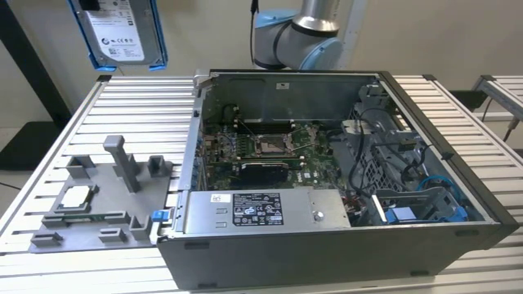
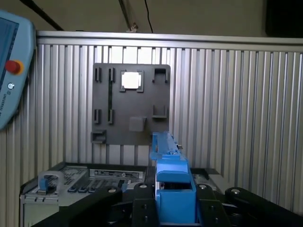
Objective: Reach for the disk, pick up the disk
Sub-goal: 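Pick up the disk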
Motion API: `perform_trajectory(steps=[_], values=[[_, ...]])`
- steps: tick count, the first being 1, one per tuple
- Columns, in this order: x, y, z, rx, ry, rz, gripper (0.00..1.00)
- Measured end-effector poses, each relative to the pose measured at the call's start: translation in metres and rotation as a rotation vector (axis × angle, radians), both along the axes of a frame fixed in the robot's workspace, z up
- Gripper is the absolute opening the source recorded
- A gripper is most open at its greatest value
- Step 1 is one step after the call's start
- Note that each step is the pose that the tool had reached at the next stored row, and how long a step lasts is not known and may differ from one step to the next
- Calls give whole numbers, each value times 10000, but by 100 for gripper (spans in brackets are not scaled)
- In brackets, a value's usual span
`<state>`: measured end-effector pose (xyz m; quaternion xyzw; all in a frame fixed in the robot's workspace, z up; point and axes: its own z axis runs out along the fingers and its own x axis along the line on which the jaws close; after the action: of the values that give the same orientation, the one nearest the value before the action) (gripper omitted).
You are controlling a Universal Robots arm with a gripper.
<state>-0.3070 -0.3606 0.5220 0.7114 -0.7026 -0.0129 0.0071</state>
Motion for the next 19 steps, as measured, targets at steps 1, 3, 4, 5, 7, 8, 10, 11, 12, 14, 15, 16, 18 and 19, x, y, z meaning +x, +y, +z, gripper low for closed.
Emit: perform_trajectory(steps=[1,3,4,5,7,8,10,11,12,14,15,16,18,19], values=[[25,0,0,0,-1,0,0],[70,0,0,0,0,0,0],[92,0,0,0,0,0,0],[112,0,0,0,0,0,0],[153,0,0,0,0,0,0],[173,0,0,0,0,1,0],[213,0,0,0,0,1,0],[233,0,0,0,0,0,0],[252,0,0,0,0,0,0],[291,0,0,1,0,0,0],[311,0,0,1,-1,0,0],[331,0,0,1,0,0,0],[371,0,0,0,0,0,0],[393,0,0,0,0,1,0]])
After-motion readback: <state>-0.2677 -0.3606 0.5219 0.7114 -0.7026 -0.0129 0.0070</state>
